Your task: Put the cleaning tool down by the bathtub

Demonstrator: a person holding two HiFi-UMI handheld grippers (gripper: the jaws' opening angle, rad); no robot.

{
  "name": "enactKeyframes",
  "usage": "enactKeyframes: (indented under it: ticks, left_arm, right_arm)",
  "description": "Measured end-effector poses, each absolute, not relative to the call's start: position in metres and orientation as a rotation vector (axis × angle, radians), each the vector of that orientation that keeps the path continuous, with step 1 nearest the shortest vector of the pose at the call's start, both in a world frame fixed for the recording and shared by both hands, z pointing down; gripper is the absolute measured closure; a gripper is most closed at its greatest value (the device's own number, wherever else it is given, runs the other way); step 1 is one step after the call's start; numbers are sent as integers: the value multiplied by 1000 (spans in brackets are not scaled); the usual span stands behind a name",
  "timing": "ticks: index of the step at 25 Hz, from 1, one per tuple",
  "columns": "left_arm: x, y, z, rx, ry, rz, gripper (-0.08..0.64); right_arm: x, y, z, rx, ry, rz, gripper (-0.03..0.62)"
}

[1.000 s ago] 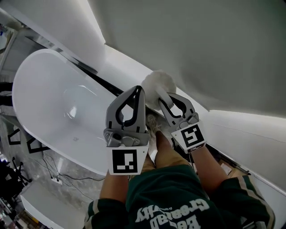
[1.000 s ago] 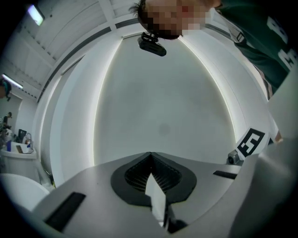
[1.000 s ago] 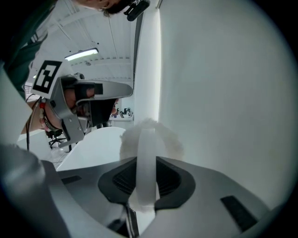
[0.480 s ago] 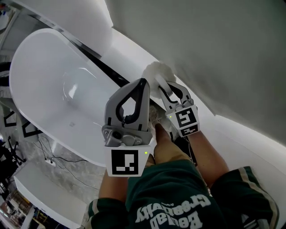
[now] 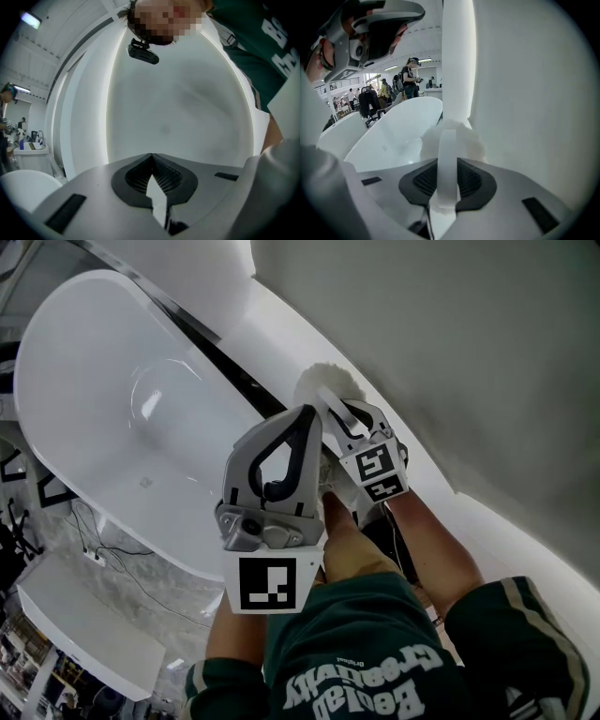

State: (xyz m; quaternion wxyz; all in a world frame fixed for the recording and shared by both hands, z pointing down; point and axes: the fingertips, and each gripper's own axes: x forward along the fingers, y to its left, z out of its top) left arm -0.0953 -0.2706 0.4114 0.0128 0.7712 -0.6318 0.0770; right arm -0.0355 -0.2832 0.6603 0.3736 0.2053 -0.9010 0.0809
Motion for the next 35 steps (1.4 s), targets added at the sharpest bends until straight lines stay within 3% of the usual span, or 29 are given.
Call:
enactKeyframes:
  ticks: [35]
  left_arm:
    - [-119, -271, 474, 2235, -1957, 277, 552]
  right_arm:
    - [-14, -298, 834, 384, -1976, 316, 500]
